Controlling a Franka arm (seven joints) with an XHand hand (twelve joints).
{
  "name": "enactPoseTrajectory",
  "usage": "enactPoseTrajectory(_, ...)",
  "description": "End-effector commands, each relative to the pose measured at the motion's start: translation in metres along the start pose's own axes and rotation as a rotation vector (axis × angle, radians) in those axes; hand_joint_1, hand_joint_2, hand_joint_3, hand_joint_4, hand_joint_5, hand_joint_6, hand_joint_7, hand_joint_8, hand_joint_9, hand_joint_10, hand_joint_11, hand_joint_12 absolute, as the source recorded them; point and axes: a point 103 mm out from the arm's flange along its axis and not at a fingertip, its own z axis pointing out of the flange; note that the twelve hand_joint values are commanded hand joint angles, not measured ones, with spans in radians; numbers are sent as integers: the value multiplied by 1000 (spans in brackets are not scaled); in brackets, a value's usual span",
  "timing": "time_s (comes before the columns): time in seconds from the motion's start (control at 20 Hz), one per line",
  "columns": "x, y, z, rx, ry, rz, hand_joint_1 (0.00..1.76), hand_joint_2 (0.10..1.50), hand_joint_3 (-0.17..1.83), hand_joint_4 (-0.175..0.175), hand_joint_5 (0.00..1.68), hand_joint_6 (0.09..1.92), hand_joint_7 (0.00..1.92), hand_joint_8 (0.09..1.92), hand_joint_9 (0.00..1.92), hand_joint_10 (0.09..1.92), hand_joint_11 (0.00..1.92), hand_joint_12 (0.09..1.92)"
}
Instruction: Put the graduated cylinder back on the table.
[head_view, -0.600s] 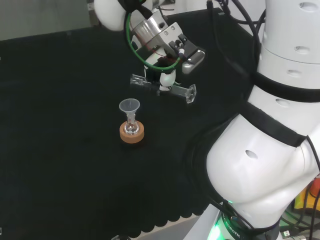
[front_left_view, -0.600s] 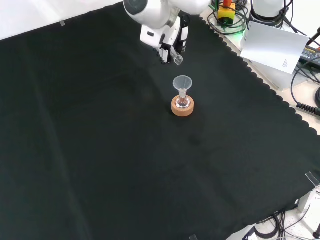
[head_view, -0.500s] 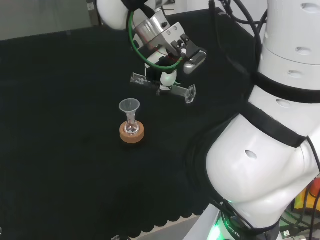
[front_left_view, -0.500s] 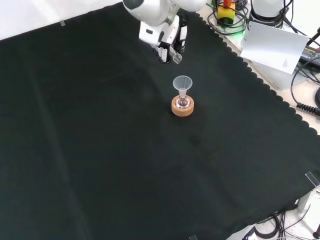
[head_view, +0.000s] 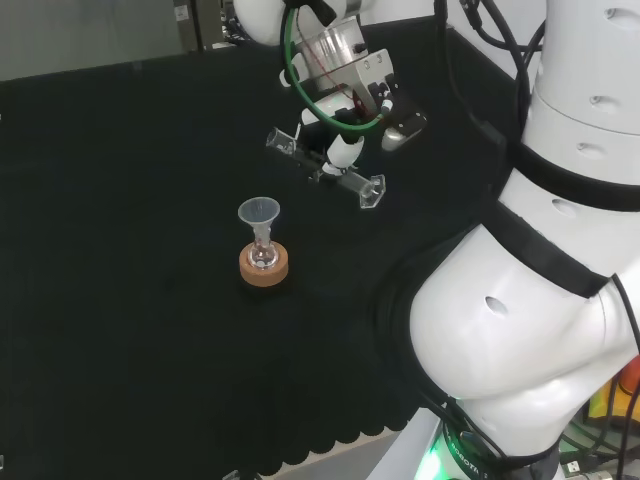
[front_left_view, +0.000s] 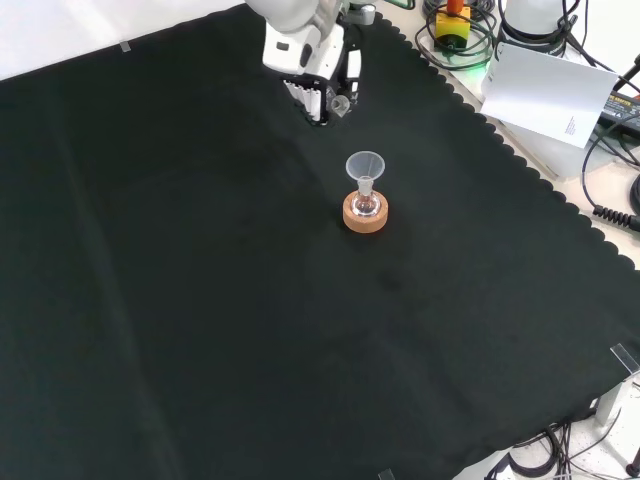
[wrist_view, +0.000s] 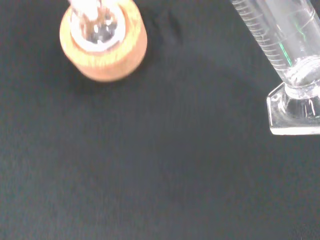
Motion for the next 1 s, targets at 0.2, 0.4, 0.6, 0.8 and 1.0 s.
enactPoseTrajectory(0.2,-26,42,-7,-263,98,-104,1121,1166,0,-144,894,1141,1123,472,1394,87,1314,713)
enactPoseTrajectory(0.4,-31,67,-16,-318,133,-154,1120,1166,0,-143,893,1142,1120,471,1391,87,1313,712)
enactPoseTrajectory(0.6,-34,91,-22,-352,189,-196,1119,1167,1,-140,890,1145,1114,469,1384,87,1313,712)
enactPoseTrajectory(0.8,-32,114,-22,-390,221,-233,1117,1168,1,-137,888,1149,1105,466,1378,87,1310,711)
enactPoseTrajectory(1.0,-32,134,-20,-429,254,-262,1114,1170,1,-134,885,1153,1096,466,1373,87,1306,710)
